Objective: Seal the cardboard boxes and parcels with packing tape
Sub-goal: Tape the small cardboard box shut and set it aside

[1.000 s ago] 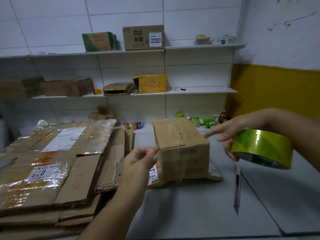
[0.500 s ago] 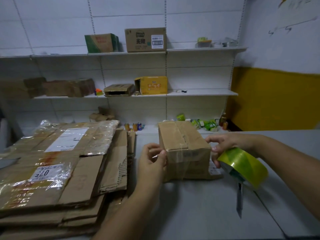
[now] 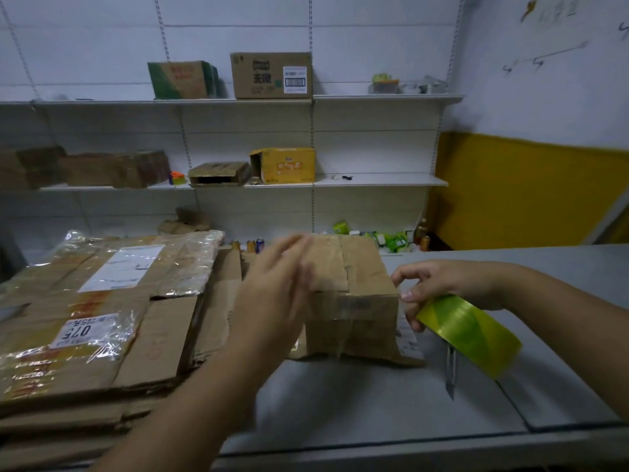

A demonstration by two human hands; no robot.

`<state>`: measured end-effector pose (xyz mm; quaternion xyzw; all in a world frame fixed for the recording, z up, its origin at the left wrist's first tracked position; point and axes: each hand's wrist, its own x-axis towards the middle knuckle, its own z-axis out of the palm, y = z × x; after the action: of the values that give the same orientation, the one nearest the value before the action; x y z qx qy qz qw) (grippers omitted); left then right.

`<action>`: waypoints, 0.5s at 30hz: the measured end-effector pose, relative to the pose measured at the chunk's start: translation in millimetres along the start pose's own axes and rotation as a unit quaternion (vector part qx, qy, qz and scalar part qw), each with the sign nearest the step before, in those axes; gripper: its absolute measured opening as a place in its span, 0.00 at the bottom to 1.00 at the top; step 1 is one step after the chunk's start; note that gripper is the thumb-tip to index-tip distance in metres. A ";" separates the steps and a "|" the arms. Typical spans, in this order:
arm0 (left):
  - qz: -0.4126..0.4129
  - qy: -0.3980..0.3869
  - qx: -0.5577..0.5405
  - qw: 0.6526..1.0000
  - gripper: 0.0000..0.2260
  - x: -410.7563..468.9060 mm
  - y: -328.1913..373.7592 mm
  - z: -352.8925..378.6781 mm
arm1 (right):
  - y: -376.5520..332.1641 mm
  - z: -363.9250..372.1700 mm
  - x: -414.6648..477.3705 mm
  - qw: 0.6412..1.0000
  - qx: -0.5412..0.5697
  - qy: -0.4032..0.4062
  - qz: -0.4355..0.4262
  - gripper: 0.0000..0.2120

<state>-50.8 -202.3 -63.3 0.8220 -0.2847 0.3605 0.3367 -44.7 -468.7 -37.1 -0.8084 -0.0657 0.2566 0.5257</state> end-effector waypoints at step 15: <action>0.194 -0.297 0.186 0.916 0.28 38.9 -7.5 27.6 | 0.0 3.4 -3.3 0.998 -0.055 -0.001 0.005 0.12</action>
<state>-12.0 -227.4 -49.5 0.8677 -0.4531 0.2045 0.0012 -49.2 -467.2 -37.1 -0.8363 -0.0756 0.2558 0.4790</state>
